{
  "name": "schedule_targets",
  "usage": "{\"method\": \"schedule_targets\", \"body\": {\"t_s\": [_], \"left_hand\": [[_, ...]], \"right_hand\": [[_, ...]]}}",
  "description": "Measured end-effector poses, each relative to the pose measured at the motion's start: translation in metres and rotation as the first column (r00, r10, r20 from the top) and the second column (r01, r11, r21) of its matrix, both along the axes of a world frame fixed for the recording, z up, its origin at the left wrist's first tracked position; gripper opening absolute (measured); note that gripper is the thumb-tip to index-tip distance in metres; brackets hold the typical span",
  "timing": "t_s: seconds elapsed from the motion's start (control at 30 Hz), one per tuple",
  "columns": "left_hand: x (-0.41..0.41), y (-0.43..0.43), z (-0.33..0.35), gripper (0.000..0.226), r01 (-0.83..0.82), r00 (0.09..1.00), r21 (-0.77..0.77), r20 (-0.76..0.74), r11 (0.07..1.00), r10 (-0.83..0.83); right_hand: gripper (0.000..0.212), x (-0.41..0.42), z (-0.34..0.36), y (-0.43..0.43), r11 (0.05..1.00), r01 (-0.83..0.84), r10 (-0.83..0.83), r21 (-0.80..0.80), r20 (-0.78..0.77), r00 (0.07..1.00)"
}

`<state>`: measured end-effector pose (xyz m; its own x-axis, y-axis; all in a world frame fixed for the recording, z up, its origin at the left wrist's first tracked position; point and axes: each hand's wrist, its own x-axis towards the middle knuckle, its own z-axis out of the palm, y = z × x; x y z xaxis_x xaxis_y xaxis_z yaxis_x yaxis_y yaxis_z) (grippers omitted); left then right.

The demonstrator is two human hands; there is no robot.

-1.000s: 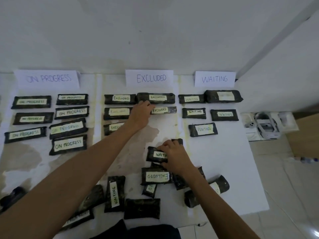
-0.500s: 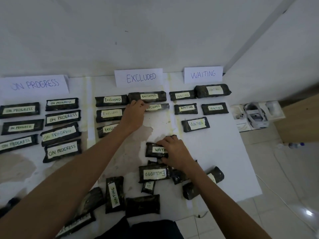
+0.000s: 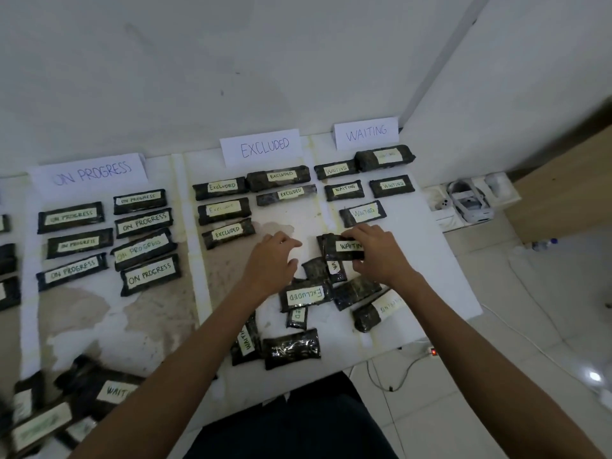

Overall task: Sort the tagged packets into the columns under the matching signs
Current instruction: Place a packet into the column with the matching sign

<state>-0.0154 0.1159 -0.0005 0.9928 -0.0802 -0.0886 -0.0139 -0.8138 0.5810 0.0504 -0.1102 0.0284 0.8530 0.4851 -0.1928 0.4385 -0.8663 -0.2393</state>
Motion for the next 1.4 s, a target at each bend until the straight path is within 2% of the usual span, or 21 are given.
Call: {"method": "schedule_targets", "body": {"t_s": [0.37,0.67,1.03,1.2,1.27,1.4], "left_hand": [[0.04,-0.087,-0.01,0.037,0.023,0.997,0.002,-0.078,1.0,-0.022],[0.108,-0.168,-0.046,0.041,0.034,0.991,0.006,-0.133,0.999,-0.033],[0.121,-0.198,-0.079,0.04,0.088,0.969,0.052,-0.238,0.995,-0.073],[0.102,-0.198,-0.069,0.038,0.075,0.978,0.017,-0.196,0.997,-0.07],[0.087,-0.2,-0.06,0.028,0.048,0.983,-0.009,-0.175,0.999,-0.049],[0.051,-0.205,-0.048,0.011,0.06,0.969,0.009,-0.24,0.998,-0.057]], "right_hand": [[0.051,0.056,-0.026,-0.097,0.991,0.106,-0.106,-0.081,0.007,0.994],[0.049,0.145,-0.067,-0.157,0.99,0.063,-0.059,-0.128,0.033,0.998],[0.048,0.185,-0.11,-0.176,0.999,-0.001,0.002,-0.052,0.016,1.0],[0.057,0.165,-0.098,-0.178,1.0,-0.022,0.022,-0.007,0.043,0.999],[0.055,0.146,-0.09,-0.177,0.998,-0.047,0.047,0.039,0.002,0.999],[0.052,0.091,-0.082,-0.178,0.984,-0.156,0.174,0.084,-0.293,0.94]]}}
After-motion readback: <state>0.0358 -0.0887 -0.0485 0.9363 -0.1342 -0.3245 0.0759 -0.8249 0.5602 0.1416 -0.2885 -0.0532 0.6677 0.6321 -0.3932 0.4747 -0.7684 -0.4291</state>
